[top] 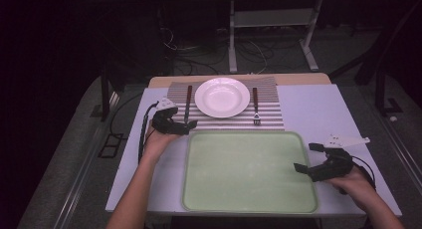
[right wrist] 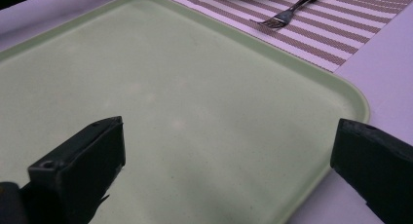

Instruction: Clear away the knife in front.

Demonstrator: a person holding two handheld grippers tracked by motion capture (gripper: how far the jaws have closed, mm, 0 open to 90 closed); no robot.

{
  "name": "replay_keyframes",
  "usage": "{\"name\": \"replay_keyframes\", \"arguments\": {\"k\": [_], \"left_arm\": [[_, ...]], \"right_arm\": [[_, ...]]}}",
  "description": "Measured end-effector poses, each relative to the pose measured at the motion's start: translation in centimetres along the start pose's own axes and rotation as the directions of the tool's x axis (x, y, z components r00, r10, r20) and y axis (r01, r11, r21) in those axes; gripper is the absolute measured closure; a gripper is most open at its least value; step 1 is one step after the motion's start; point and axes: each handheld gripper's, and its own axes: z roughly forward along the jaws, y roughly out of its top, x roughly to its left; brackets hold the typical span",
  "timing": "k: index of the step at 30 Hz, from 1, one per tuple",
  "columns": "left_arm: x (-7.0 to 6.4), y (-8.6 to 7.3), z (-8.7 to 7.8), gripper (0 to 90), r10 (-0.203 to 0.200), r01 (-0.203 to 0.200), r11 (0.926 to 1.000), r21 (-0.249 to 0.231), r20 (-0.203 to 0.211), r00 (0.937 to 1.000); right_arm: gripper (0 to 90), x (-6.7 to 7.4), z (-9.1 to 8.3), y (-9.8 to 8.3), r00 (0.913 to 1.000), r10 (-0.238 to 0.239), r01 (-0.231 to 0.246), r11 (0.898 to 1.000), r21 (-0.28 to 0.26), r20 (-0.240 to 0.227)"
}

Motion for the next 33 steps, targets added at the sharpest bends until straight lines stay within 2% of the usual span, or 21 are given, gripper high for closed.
{"name": "replay_keyframes", "arguments": {"k": [11, 20, 23, 25, 26, 29, 31, 32, 33], "left_arm": [[0.7, 0.8, 1.2, 0.1, 0.004, -0.004, 1.0, -0.003, -0.012, 0.9999], [1.4, 1.3, 2.5, 6.3, 0.013, -0.013, 0.9999, 0.009, -0.023, 0.9997], [1.8, 1.3, 2.9, 15.0, 0.012, -0.012, 0.9999, 0.011, -0.019, 0.9997], [2.0, 1.2, 3.2, 15.3, 0.018, -0.017, 0.9996, 0.024, -0.029, 0.9994], [2.1, 1.3, 3.3, 20.2, 0.022, -0.021, 0.9994, 0.028, -0.028, 0.9994], [2.4, 1.3, 3.6, 23.4, 0.032, -0.031, 0.9989, 0.035, -0.035, 0.9989], [2.7, 1.3, 3.9, 27.7, 0.035, -0.033, 0.9987, 0.038, -0.042, 0.9985], [2.8, 1.3, 4.0, 32.8, 0.031, -0.03, 0.9989, 0.037, -0.046, 0.9985], [2.9, 1.3, 4.1, 32.8, 0.031, -0.03, 0.999, 0.034, -0.053, 0.9981]], "right_arm": [[0.0, 0.0, 0.0, 0.0, 1.0, 0.003, -0.003, 1.0, 0.0, 0.001], [0.0, -0.1, 0.0, 0.0, 1.0, 0.005, -0.005, 1.0, -0.001, 0.005], [0.0, -0.1, 0.0, 0.0, 1.0, 0.008, -0.008, 1.0, 0.0, 0.006], [0.0, 0.0, 0.0, 0.0, 1.0, 0.008, -0.008, 1.0, 0.001, 0.006], [0.0, 0.0, 0.1, 0.0, 1.0, 0.006, -0.006, 1.0, 0.001, 0.005], [0.0, -0.1, 0.1, 0.0, 1.0, 0.007, -0.007, 1.0, 0.001, 0.005], [0.0, -0.1, 0.1, 0.0, 0.9999, 0.009, -0.009, 1.0, 0.001, 0.007], [0.0, -0.1, 0.1, -0.1, 0.9999, 0.01, -0.01, 1.0, 0.002, 0.007], [0.0, -0.1, 0.1, -0.1, 0.9999, 0.01, -0.01, 1.0, 0.002, 0.007]]}}
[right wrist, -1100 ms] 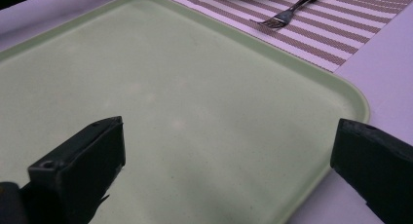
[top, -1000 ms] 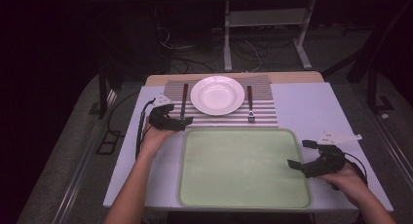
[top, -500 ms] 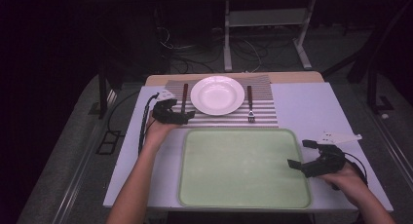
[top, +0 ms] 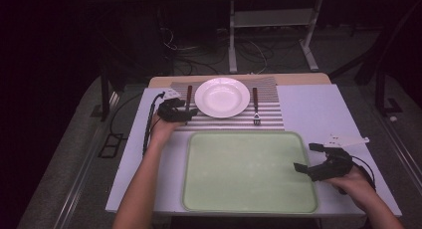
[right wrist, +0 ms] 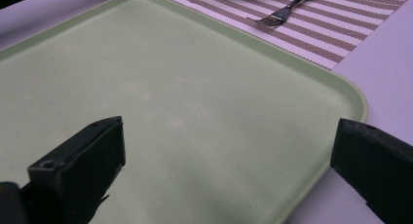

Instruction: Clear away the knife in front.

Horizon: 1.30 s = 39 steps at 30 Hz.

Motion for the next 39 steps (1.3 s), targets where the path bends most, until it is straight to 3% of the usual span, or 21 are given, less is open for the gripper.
{"name": "replay_keyframes", "arguments": {"k": [3, 8, 9, 11, 13, 18, 24, 39], "left_arm": [[0.4, -0.2, 0.4, 46.1, -0.007, 0.007, 1.0, 0.004, 0.005, 1.0], [0.9, -0.4, 1.2, 58.1, -0.019, 0.02, 0.9993, 0.032, -0.021, 0.9996], [1.1, -0.5, 1.4, 66.7, -0.017, 0.018, 0.999, 0.04, -0.019, 0.9997], [1.3, -0.6, 1.7, 69.3, -0.026, 0.027, 0.9982, 0.053, -0.022, 0.9994], [1.4, -0.7, 2.0, 80.0, -0.026, 0.028, 0.9977, 0.062, -0.023, 0.9994], [1.6, -0.7, 2.4, 89.3, -0.047, 0.049, 0.9958, 0.078, -0.025, 0.9986], [1.5, -1.2, 3.2, 89.5, -0.068, 0.072, 0.9895, 0.125, -0.035, 0.9971], [1.5, -1.6, 3.6, 89.5, -0.081, 0.085, 0.9827, 0.165, -0.033, 0.9962]], "right_arm": [[0.0, 0.0, 0.0, -0.1, 1.0, 0.004, -0.004, 1.0, 0.002, 0.003], [0.0, 0.0, 0.2, -0.1, 1.0, 0.002, -0.002, 1.0, 0.007, 0.003], [0.0, 0.0, 0.2, -0.1, 1.0, 0.002, -0.002, 1.0, 0.01, 0.003], [0.0, 0.0, 0.2, -0.1, 1.0, 0.003, -0.003, 1.0, 0.01, 0.003], [0.0, 0.0, 0.3, -0.2, 1.0, 0.004, -0.004, 1.0, 0.011, 0.002], [0.0, -0.1, 0.3, -0.2, 1.0, 0.006, -0.006, 1.0, 0.01, 0.001], [0.0, -0.1, 0.2, -0.2, 1.0, 0.006, -0.006, 1.0, 0.009, 0.001], [0.0, -0.1, 0.2, -0.2, 1.0, 0.007, -0.007, 1.0, 0.008, 0.003]]}}
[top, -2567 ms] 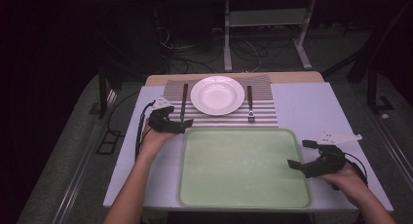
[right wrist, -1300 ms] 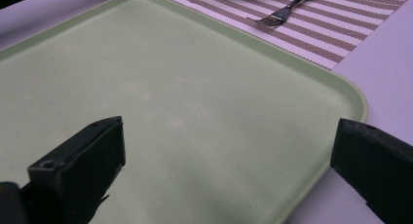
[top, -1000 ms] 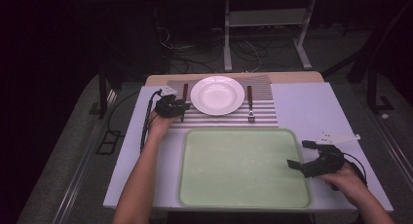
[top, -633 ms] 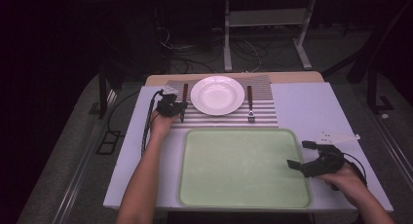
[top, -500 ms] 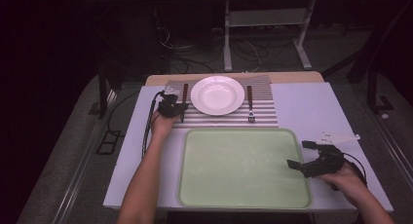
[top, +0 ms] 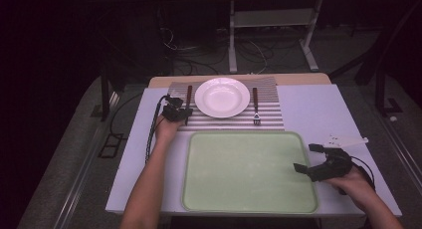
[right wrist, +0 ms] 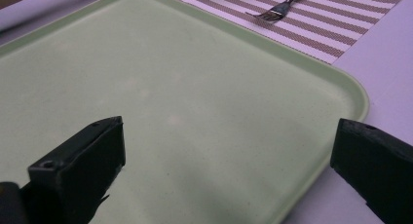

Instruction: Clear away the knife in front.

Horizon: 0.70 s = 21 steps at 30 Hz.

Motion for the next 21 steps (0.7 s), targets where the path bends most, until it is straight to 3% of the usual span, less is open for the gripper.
{"name": "replay_keyframes", "arguments": {"k": [21], "left_arm": [[1.1, -0.4, -0.7, 89.6, -0.026, 0.026, 0.9996, 0.004, -0.028, 0.9992]], "right_arm": [[0.0, 0.0, 0.0, 0.0, 1.0, 0.001, -0.001, 1.0, 0.001, -0.002]]}}
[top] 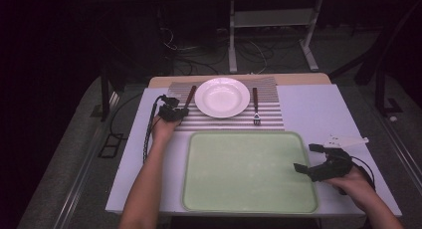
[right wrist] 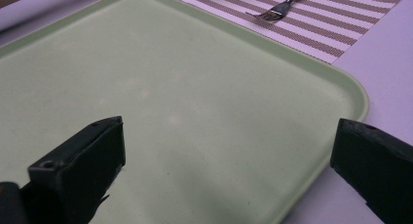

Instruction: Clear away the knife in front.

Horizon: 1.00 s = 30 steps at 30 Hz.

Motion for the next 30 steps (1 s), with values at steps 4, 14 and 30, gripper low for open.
{"name": "replay_keyframes", "arguments": {"k": [4, 14, 30], "left_arm": [[0.4, -0.2, -0.2, 89.5, -0.016, 0.016, 0.9999, -0.006, -0.011, 0.9998], [0.6, -0.3, -0.4, 88.6, -0.022, 0.022, 0.9997, -0.011, -0.006, 0.9997], [0.8, 1.2, -0.5, 63.8, -0.024, 0.024, 0.9995, -0.022, 0.003, 0.9997]], "right_arm": [[0.0, 0.0, 0.0, 0.0, 1.0, 0.001, -0.001, 1.0, 0.001, 0.0], [0.0, 0.0, 0.0, 0.0, 1.0, 0.001, -0.001, 1.0, 0.001, 0.0], [0.0, -0.1, 0.1, 0.0, 1.0, 0.001, -0.001, 1.0, 0.0, -0.008]]}}
